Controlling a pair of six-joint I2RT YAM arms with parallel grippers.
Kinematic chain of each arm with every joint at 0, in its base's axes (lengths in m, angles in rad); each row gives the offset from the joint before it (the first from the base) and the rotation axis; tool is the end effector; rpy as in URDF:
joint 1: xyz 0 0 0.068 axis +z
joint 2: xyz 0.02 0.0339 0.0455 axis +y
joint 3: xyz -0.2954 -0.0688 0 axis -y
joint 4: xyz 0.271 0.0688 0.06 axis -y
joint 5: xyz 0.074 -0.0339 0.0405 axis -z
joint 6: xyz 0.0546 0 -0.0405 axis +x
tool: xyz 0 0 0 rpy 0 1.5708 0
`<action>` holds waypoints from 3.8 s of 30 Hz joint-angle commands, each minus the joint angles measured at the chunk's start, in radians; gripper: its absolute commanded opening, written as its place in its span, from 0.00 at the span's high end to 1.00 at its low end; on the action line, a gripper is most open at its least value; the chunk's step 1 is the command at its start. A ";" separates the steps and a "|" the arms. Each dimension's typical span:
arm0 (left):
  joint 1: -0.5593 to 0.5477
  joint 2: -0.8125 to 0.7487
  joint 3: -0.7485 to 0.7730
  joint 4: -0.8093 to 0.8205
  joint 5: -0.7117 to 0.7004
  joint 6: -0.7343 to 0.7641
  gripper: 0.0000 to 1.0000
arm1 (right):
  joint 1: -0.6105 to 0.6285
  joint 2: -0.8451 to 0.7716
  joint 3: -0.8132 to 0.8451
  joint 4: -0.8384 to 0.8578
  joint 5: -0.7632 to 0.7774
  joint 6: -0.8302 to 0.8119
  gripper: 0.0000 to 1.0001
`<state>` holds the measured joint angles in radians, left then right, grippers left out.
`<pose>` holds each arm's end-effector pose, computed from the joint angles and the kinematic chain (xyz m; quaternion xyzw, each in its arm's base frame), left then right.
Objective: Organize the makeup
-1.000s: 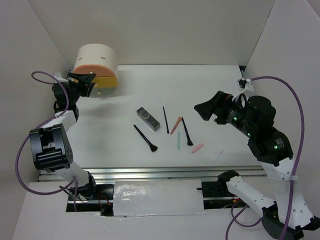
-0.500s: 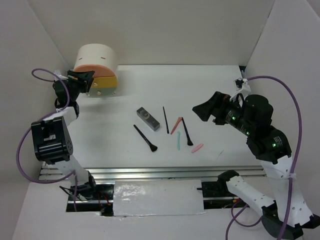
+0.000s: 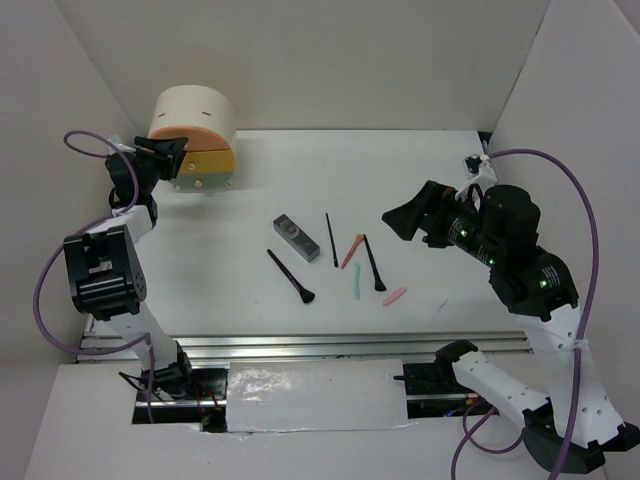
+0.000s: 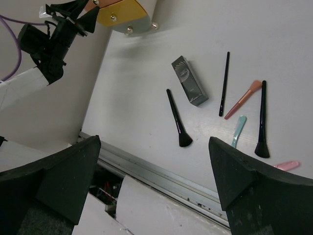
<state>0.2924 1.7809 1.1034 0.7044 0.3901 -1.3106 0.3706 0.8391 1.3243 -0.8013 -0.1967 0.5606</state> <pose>0.4415 0.1112 0.2826 -0.3950 0.5758 -0.4607 0.5479 0.1412 0.0663 0.4731 0.0190 0.8075 0.3333 0.4863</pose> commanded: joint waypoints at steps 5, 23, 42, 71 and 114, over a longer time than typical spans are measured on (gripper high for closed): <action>0.007 0.034 0.059 -0.028 -0.020 0.042 0.42 | 0.007 0.008 0.035 0.007 0.008 -0.002 0.00; 0.008 0.091 0.156 -0.079 -0.022 0.063 0.57 | 0.005 0.034 0.039 0.011 0.014 -0.004 0.00; 0.022 -0.067 0.013 -0.135 -0.007 0.126 0.77 | 0.007 0.032 0.012 0.037 -0.017 0.013 0.00; 0.045 -0.354 -0.203 -0.252 -0.060 0.125 0.01 | 0.007 -0.034 -0.069 0.063 -0.067 0.039 0.00; -1.339 0.414 0.774 -1.593 -0.737 0.343 0.18 | -0.021 -0.172 -0.372 -0.245 0.576 0.318 0.00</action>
<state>-1.0470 2.1777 1.8473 -0.8875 -0.3805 -0.9489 0.3527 0.6811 0.9546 -1.0683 0.3820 0.9031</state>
